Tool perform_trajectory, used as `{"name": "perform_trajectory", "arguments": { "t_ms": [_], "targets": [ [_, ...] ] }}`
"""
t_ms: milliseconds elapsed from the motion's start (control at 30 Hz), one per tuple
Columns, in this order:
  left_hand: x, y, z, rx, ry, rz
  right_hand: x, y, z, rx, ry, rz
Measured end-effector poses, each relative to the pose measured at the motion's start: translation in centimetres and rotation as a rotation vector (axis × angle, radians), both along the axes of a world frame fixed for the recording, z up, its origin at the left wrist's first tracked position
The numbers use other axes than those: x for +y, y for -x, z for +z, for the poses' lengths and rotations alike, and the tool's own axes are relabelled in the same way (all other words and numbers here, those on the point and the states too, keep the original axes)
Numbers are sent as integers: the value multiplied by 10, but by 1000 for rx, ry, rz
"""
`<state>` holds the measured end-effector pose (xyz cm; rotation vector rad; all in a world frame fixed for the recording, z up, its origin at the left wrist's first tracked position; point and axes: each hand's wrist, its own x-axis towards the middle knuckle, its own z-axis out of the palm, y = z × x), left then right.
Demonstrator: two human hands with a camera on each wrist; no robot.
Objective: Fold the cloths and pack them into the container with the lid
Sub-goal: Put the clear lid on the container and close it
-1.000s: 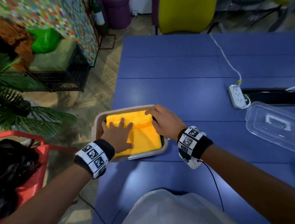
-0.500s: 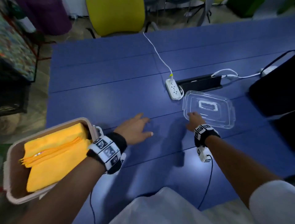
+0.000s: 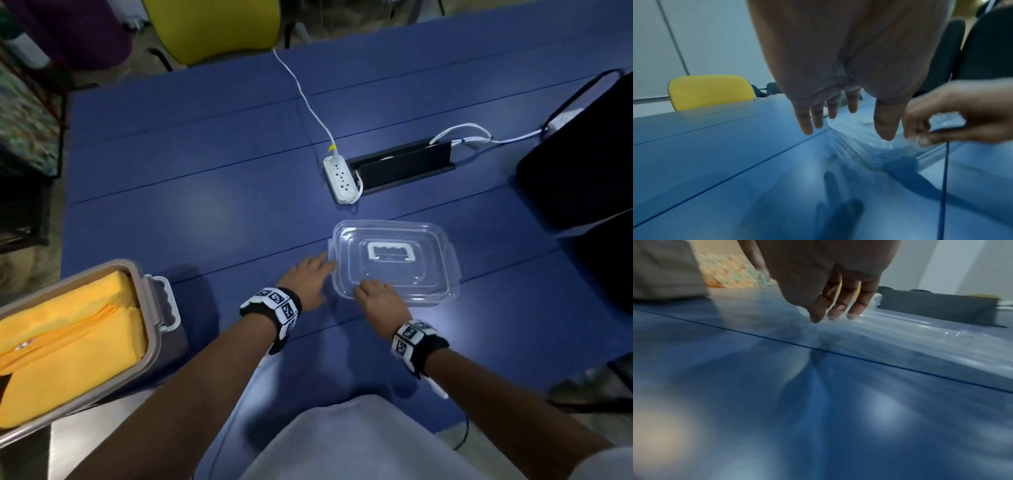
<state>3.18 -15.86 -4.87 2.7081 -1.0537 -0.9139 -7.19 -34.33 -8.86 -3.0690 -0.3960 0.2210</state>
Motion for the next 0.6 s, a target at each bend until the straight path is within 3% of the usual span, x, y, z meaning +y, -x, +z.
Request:
{"name": "perform_trajectory", "arguments": {
  "t_ms": [133, 267, 400, 500, 600],
  "targets": [
    [21, 25, -12, -216, -151, -171, 40, 21, 20, -54, -106, 137],
    [70, 45, -5, -371, 43, -172, 59, 17, 43, -4, -387, 264],
    [137, 60, 47, -443, 304, 101, 50, -13, 81, -30, -487, 273],
    [193, 72, 105, -439, 427, 440, 49, -43, 104, -130, -559, 101],
    [232, 89, 145, -516, 613, 669, 78, -67, 132, -76, -805, -132]
  ]
}}
